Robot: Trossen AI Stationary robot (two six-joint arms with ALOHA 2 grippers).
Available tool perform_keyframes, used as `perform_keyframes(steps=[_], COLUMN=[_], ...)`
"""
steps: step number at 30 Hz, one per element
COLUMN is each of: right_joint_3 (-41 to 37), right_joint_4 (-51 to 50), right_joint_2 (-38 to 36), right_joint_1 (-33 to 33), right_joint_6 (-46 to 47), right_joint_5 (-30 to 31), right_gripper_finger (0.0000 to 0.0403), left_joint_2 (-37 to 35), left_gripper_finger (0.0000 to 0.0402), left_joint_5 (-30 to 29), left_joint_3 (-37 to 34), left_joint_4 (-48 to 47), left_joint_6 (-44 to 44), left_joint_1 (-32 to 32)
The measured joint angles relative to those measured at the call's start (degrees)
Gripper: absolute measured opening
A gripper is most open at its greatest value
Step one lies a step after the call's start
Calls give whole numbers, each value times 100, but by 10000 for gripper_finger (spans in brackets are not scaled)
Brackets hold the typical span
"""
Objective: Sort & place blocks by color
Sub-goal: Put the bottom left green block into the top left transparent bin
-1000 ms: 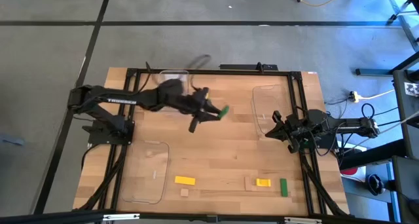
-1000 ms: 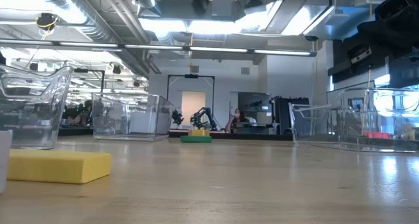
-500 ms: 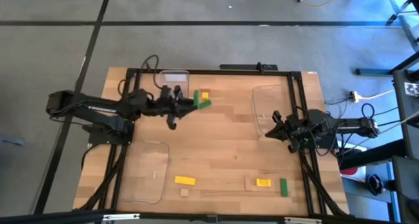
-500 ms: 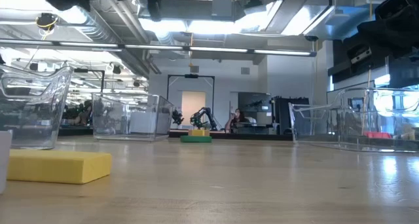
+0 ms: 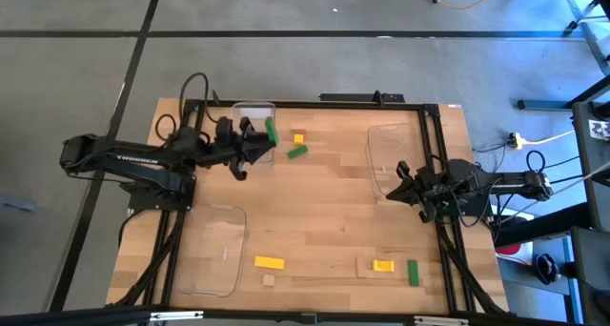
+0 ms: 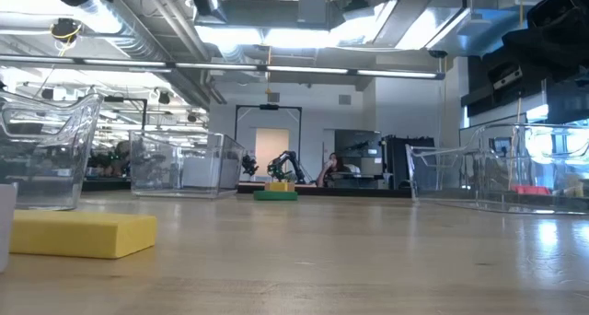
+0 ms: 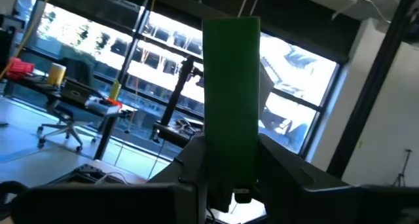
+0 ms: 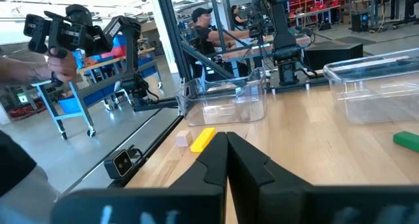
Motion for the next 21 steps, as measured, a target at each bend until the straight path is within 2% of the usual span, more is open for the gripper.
perform_keyframes(steps=[4, 6, 11, 14, 16, 18, 21], right_joint_3=[0, 0, 2, 11, 15, 15, 15], right_joint_4=[94, 473, 2774, 4342, 5030, 5370, 5339], right_joint_2=[2, 2, 0, -2, -2, -2, 11], right_joint_1=[-2, 0, 0, 0, -1, -1, -2], right_joint_6=[-439, -424, 217, 478, 625, 572, 738], right_joint_5=[87, 207, 753, 1566, 2226, 2807, 3406], right_gripper_finger=[10, 10, 10, 10, 10, 10, 10], left_joint_2=[0, 0, 0, 0, 0, 0, 0], left_gripper_finger=[87, 87, 87, 87, 87, 87, 87], left_joint_5=[-273, -345, -349, -219, -53, 144, 534], left_joint_3=[0, 0, 0, 0, 0, 0, 0], left_joint_4=[-8, -5, -15, -29, -32, -34, -95], left_joint_6=[-2, -4, -104, -157, -161, -162, -155], left_joint_1=[-9, -7, -9, -7, -7, -9, -7])
